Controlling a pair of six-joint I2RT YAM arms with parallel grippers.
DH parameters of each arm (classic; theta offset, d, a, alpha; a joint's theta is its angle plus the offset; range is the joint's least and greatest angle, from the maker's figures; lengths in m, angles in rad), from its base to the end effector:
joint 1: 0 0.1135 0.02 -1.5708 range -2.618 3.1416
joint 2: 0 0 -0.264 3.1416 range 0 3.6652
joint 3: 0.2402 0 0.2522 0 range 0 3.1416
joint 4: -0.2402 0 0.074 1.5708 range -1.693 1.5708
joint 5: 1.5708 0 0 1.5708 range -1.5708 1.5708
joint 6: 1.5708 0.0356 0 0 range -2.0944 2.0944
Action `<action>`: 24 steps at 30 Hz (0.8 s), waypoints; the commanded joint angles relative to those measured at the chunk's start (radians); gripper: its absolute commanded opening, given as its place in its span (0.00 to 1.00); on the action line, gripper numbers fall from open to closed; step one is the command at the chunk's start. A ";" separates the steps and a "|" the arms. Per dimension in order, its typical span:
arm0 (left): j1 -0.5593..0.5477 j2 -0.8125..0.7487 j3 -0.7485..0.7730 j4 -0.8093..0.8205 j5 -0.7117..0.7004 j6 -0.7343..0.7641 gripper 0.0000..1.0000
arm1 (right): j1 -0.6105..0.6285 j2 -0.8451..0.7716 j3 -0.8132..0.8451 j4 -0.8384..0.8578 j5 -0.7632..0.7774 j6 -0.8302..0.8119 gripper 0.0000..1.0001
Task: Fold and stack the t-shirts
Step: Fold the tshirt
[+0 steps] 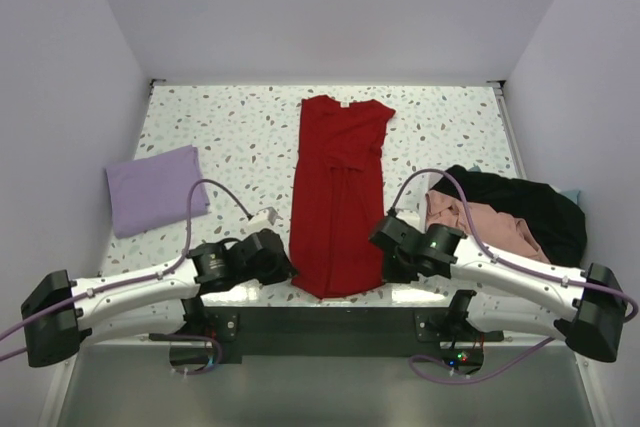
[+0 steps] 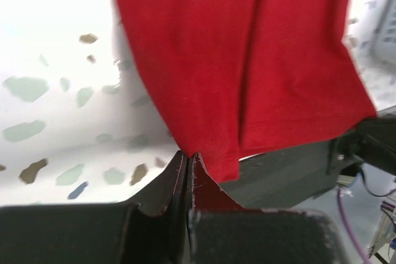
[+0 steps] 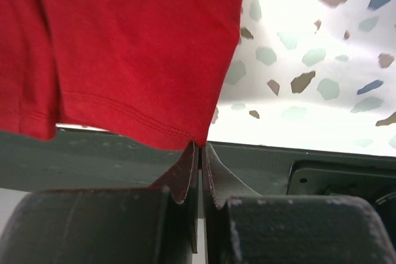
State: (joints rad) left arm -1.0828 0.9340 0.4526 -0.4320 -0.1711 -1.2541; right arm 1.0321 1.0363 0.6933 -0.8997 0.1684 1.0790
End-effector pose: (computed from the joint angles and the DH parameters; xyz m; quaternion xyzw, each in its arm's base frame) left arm 0.0872 -0.1514 0.1792 -0.1081 0.9372 -0.2643 0.2004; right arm 0.0931 0.1442 0.2115 0.0368 0.9825 0.1007 0.1524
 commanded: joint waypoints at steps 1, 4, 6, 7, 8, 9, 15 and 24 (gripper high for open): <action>0.021 0.000 0.077 0.019 -0.065 0.039 0.00 | -0.006 0.025 0.090 -0.074 0.103 -0.020 0.00; 0.104 0.022 0.100 0.071 -0.015 0.105 0.00 | -0.041 0.059 0.135 -0.076 0.123 -0.060 0.00; 0.155 0.043 0.100 0.113 0.033 0.139 0.00 | -0.091 0.077 0.153 -0.059 0.120 -0.088 0.00; 0.193 0.054 0.103 0.152 0.068 0.172 0.00 | -0.113 0.085 0.158 -0.036 0.097 -0.118 0.00; 0.207 0.078 0.112 0.170 0.079 0.189 0.00 | -0.138 0.091 0.169 -0.024 0.086 -0.135 0.00; 0.219 0.094 0.123 0.176 0.087 0.208 0.00 | -0.182 0.103 0.175 -0.012 0.074 -0.151 0.00; 0.363 0.235 0.213 0.243 0.209 0.358 0.00 | -0.263 0.243 0.294 0.027 0.062 -0.258 0.00; 0.570 0.465 0.382 0.332 0.375 0.484 0.00 | -0.421 0.470 0.494 0.059 0.028 -0.395 0.00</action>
State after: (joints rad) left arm -0.5568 1.3411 0.7620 -0.1894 0.1120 -0.8574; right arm 0.6586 1.4536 1.1065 -0.8745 0.2104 0.7593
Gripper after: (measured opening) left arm 0.024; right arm 0.015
